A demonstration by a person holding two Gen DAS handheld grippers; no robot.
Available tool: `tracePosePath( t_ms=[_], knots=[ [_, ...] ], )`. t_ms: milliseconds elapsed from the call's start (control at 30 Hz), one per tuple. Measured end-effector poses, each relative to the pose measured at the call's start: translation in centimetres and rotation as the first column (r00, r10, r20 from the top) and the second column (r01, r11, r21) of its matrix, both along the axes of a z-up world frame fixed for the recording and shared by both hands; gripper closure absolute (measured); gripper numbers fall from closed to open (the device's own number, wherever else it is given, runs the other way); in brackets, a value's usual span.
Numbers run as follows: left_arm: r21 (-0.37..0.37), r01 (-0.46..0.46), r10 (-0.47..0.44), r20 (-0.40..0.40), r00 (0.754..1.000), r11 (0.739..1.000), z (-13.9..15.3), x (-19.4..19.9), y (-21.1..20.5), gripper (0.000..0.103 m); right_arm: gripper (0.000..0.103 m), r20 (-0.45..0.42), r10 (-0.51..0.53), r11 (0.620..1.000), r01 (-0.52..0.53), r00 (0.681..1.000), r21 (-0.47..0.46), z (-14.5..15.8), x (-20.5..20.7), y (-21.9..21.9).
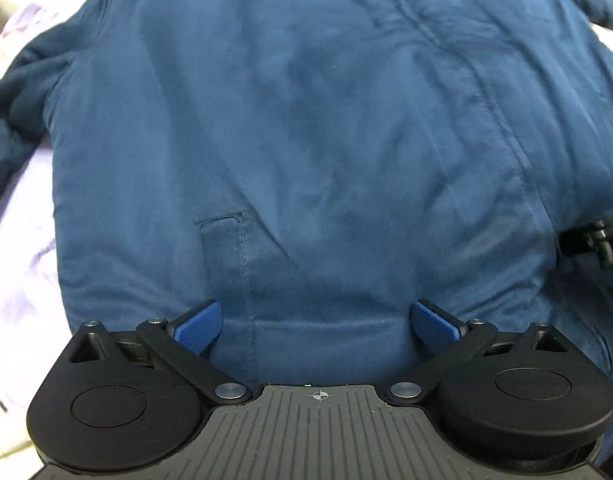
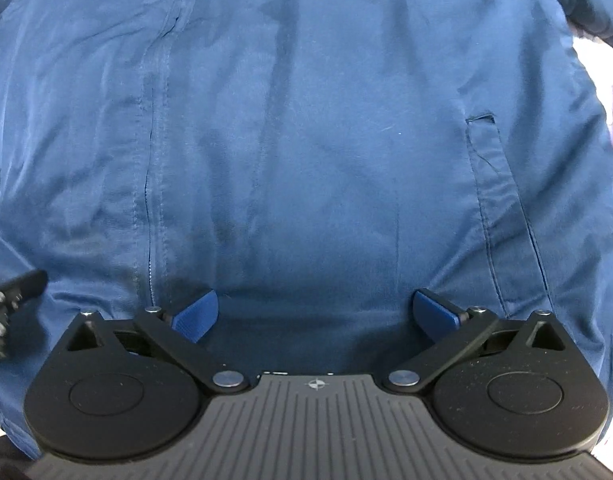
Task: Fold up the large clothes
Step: 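Grasp a sleeve cuff with the right gripper and lift it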
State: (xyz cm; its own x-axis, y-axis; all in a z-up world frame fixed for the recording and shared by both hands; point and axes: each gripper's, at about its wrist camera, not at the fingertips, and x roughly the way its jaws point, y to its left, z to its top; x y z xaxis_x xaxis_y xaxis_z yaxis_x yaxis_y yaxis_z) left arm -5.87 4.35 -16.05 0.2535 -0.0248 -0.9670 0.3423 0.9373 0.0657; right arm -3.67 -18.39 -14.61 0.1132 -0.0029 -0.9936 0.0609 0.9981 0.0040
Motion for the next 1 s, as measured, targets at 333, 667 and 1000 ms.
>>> tracePosePath(
  t_ms=[333, 667, 1000],
  knots=[
    [0.073, -0.108, 0.112, -0.047, 0.993, 0.991, 0.0, 1.4, -2.7, 0.000, 0.000, -0.041, 0.036, 0.999, -0.035, 0.998, 0.031, -0.4, 2.5, -0.5],
    [-0.058, -0.209, 0.209, 0.001, 0.978, 0.976, 5.4, -1.8, -6.0, 0.000, 0.005, 0.014, 0.050, 0.986, -0.051, 0.999, 0.161, 3.9, 2.6, -4.5],
    [-0.032, -0.203, 0.204, 0.032, 0.978, 0.979, 6.0, -1.7, -7.5, 0.000, 0.007, 0.400, -0.237, 0.964, 0.163, 0.885, 0.210, 16.7, 10.4, -23.3]
  ],
)
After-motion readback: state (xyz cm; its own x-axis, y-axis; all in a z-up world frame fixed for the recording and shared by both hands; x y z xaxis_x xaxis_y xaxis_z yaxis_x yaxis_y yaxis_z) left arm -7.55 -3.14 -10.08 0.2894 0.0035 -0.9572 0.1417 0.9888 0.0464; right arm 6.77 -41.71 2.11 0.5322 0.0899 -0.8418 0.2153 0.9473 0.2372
